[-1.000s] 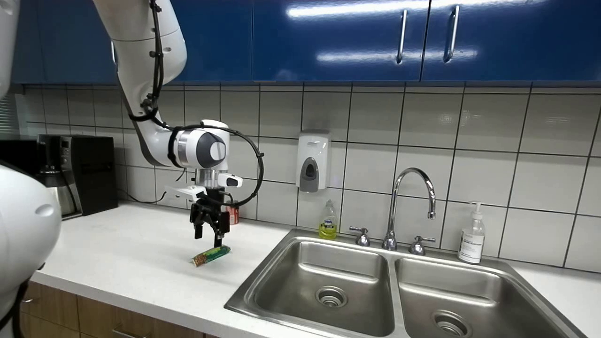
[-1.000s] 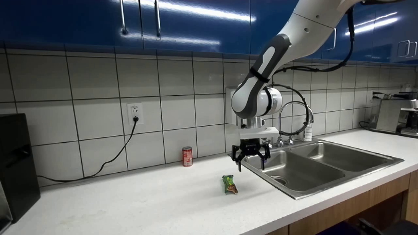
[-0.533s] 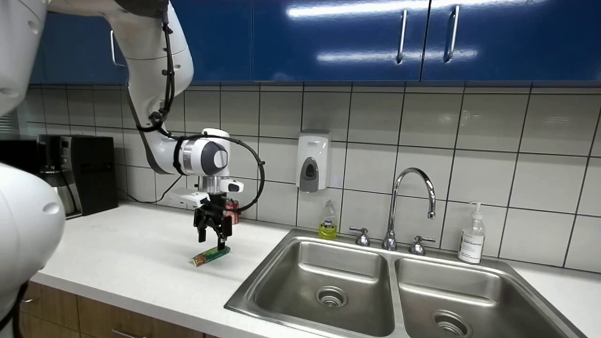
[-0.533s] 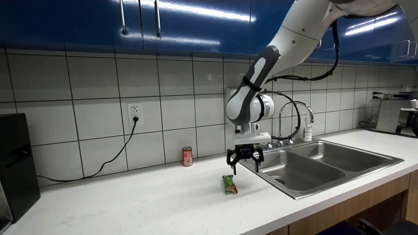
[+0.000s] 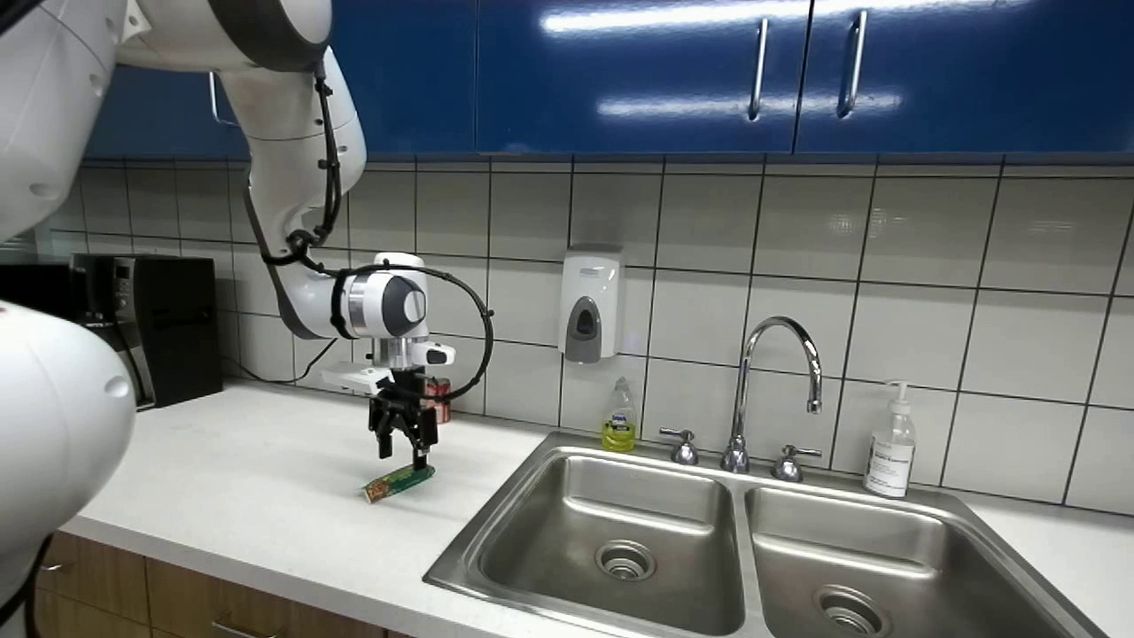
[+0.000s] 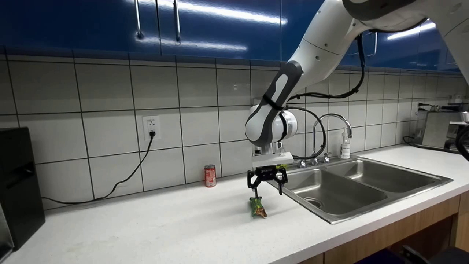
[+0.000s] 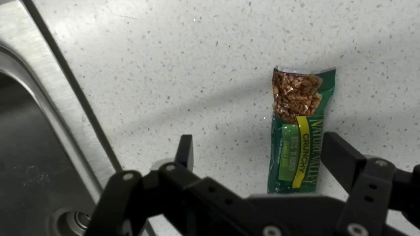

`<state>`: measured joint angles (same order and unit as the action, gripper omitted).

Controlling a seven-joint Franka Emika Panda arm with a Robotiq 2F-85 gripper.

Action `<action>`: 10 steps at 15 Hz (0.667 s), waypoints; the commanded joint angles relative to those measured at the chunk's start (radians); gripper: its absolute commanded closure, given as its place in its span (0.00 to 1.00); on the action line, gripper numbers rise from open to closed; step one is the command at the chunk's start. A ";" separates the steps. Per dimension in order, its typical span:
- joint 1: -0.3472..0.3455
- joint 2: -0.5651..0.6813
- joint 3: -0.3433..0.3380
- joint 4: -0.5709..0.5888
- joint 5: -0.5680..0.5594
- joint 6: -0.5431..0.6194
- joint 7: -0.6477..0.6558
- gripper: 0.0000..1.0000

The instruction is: Put the chocolate bar inside the sink

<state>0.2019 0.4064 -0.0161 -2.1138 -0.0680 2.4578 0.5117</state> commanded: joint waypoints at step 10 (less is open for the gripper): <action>0.056 0.134 -0.027 0.136 -0.006 -0.016 0.094 0.00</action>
<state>0.2371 0.5083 -0.0265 -2.0282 -0.0678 2.4575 0.5755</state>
